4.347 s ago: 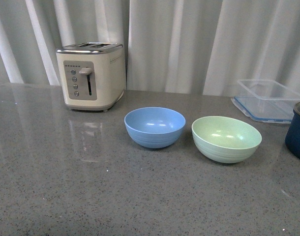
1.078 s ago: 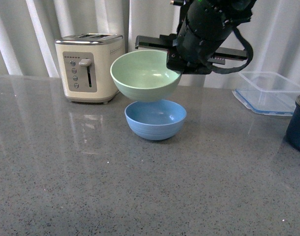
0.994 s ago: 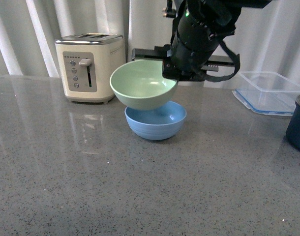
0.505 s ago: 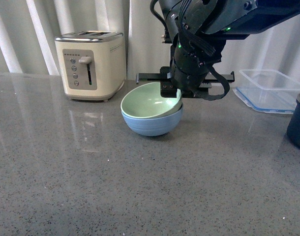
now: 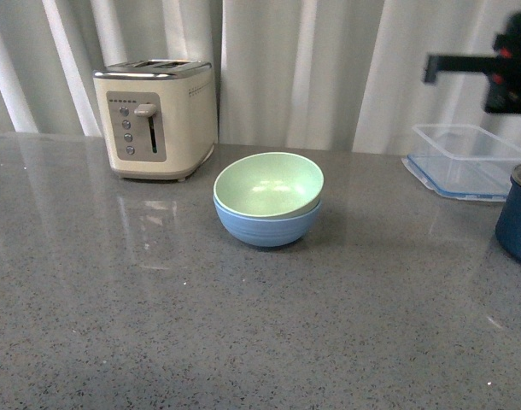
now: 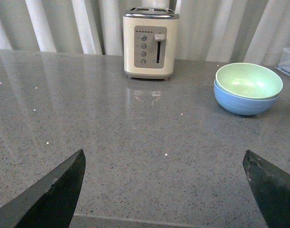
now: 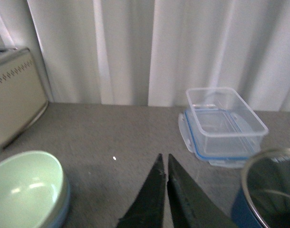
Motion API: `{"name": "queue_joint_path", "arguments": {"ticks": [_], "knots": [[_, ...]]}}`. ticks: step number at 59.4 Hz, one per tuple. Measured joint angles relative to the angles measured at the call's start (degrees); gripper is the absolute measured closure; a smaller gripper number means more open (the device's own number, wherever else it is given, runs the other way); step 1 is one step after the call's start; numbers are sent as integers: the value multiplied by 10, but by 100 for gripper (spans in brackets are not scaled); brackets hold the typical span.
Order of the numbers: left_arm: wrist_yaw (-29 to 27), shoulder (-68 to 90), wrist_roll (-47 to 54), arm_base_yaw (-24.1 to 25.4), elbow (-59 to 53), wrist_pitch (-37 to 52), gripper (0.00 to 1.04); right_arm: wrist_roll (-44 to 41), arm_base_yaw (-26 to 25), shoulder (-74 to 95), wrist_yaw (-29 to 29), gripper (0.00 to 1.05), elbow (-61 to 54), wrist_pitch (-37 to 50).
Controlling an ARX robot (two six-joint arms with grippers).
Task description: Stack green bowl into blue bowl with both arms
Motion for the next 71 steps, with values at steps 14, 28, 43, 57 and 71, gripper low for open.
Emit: {"name": "queue_joint_path", "arguments": {"ticks": [14,28,43,57,71], "knots": [[0,0,0,0,0,0,7,-9,-47,-117,-58,104,-174,53],[0,0,0,0,0,0,7,-10,-85,-201,-90,104,-273,61],[0,0,0,0,0,0,7,-10,-113,-298,-118,104,-344,35],[0,0,0,0,0,0,7,-10,-161,-384,-164,104,-382,-13],[0,0,0,0,0,0,7,-10,-162,-442,-165,104,-423,-31]]}}
